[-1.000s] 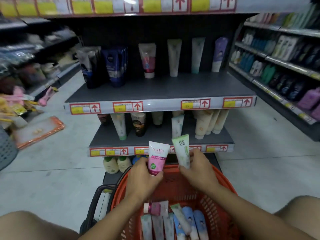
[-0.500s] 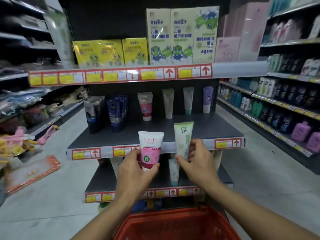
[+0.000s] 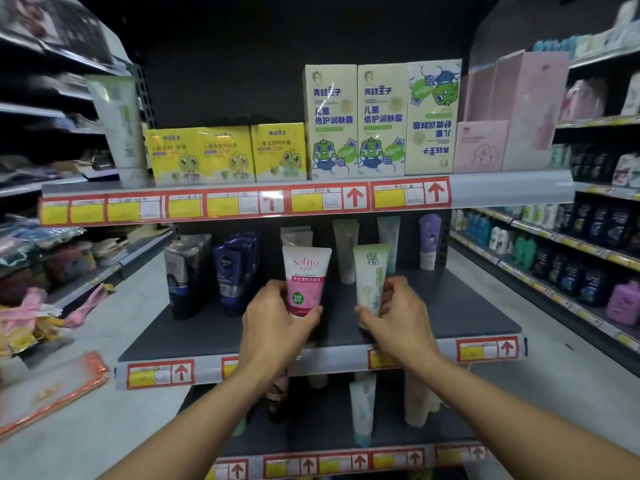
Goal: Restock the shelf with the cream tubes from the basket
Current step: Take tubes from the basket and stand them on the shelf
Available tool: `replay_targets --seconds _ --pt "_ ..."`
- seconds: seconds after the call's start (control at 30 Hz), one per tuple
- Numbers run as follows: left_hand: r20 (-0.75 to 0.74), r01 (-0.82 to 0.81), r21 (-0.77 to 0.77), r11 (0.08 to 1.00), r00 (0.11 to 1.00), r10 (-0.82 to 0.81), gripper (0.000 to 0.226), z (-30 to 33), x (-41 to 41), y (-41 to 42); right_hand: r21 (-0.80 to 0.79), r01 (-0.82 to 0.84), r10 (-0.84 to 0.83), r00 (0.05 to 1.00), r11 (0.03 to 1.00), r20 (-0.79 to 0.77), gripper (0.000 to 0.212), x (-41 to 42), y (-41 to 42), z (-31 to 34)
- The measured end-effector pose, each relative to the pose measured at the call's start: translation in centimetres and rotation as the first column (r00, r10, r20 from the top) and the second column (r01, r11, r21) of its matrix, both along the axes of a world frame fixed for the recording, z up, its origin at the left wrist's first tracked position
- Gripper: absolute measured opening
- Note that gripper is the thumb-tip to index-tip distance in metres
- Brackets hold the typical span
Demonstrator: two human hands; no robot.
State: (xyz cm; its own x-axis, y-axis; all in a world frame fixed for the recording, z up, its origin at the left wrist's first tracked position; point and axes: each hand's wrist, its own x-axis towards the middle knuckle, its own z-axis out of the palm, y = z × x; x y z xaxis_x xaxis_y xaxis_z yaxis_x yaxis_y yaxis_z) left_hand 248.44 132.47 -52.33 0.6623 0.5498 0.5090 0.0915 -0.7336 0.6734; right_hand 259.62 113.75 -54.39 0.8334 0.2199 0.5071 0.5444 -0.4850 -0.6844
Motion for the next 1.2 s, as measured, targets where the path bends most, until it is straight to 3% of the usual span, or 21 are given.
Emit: replay_targets --seconds 0.33,0.5,0.63,0.73,0.97,1.2 --pt "-0.065 -0.012 -0.043 0.999 0.998 0.009 0.055 -3.2 2.3 1.1 -0.053 -0.007 0.005 0.999 0.999 -0.032 0.055 1.5 0.8 -2.0" --pt "-0.071 0.004 -0.051 0.999 0.997 -0.007 0.066 -3.5 2.3 0.7 -0.203 0.057 -0.054 0.998 0.978 0.02 0.051 1.3 0.7 -2.5" --pt "-0.132 -0.025 -0.081 0.996 0.991 0.014 0.06 -3.0 2.9 1.1 -0.258 0.053 -0.06 0.998 0.965 -0.019 0.037 2.1 1.0 -2.5" --pt "-0.2 -0.062 -0.093 0.994 0.979 0.042 0.054 -2.5 3.7 1.4 -0.29 0.057 -0.085 0.993 0.955 -0.087 0.038 3.0 1.5 -1.8" --pt "-0.325 -0.132 -0.044 0.99 0.939 0.111 0.065 -1.4 6.6 3.3 -0.351 0.02 -0.102 0.971 0.936 -0.217 0.041 6.6 3.4 -0.5" --pt "-0.325 -0.153 -0.03 0.988 0.936 0.135 0.07 -1.8 9.9 4.8 -0.352 0.044 -0.117 0.975 0.935 -0.189 0.046 9.5 5.9 -0.7"
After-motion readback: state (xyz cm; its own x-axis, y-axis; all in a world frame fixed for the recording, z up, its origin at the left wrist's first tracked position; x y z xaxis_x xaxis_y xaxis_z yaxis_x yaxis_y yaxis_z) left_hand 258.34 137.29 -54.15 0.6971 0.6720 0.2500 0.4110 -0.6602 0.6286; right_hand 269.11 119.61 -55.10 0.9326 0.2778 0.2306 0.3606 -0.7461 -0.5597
